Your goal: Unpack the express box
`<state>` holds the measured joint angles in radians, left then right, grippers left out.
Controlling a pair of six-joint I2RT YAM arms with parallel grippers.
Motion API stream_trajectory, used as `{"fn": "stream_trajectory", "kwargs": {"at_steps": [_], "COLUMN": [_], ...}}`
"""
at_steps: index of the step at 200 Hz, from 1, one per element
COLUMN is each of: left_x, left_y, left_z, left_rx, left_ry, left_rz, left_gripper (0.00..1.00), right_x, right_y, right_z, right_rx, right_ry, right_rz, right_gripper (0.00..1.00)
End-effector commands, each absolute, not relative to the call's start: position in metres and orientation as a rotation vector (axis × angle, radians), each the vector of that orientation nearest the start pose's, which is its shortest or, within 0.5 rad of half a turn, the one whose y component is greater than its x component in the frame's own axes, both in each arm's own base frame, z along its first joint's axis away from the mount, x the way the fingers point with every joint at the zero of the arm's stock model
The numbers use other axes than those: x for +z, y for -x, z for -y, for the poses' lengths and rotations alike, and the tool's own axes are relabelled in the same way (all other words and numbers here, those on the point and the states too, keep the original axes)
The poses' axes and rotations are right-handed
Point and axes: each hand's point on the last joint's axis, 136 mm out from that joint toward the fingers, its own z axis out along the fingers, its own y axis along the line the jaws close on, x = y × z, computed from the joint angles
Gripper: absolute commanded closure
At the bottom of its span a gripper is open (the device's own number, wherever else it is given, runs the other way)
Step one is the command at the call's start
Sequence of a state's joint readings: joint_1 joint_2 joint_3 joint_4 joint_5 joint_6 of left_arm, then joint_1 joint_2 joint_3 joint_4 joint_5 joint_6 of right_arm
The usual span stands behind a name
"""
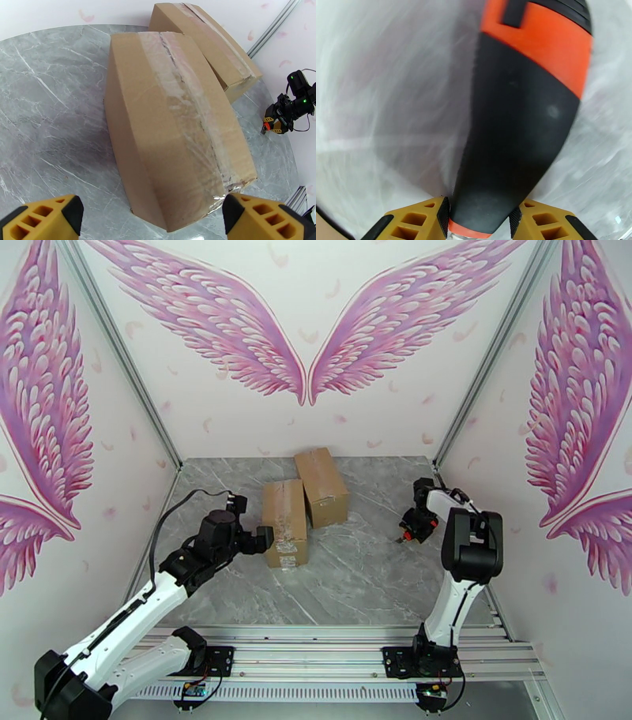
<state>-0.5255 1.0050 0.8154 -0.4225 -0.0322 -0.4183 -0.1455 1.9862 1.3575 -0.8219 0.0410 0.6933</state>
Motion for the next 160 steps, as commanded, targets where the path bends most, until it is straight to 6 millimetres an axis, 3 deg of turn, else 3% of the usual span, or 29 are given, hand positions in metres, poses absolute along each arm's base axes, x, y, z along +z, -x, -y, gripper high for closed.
{"fn": "stream_trajectory", "kwargs": {"at_steps": [1,42,63,75,116,160], "left_x": [0.222,0.225,0.226,0.227,0.233,0.233], "left_y": [-0.288,-0.279,-0.276,-0.275,-0.274,-0.275], "left_z": [0.166,0.161,0.159,0.158,0.161,0.161], "left_rx": [-0.521,-0.538,-0.544,-0.547,-0.557,-0.554], "left_ry": [-0.142,-0.117,-0.105,-0.1,-0.106,-0.104], "left_rz": [-2.209,-2.187,-2.182,-2.181,-2.173,-2.168], "left_gripper": [0.01,0.01,0.01,0.01,0.01,0.01], "right_x": [0.021,0.028,0.029,0.03,0.057,0.065], "right_y": [-0.38,-0.375,-0.366,-0.361,-0.366,-0.38], "right_z": [0.052,0.024,0.003,0.001,0.028,0.056], "right_rx": [0.029,0.082,0.096,0.082,-0.026,0.097], "right_ry": [-1.136,-0.986,-0.881,-0.863,-0.9,-1.103], "right_rz": [-2.772,-2.796,-2.847,-2.855,-2.761,-2.659], "right_gripper": [0.55,0.57,0.54,0.5,0.33,0.24]}}
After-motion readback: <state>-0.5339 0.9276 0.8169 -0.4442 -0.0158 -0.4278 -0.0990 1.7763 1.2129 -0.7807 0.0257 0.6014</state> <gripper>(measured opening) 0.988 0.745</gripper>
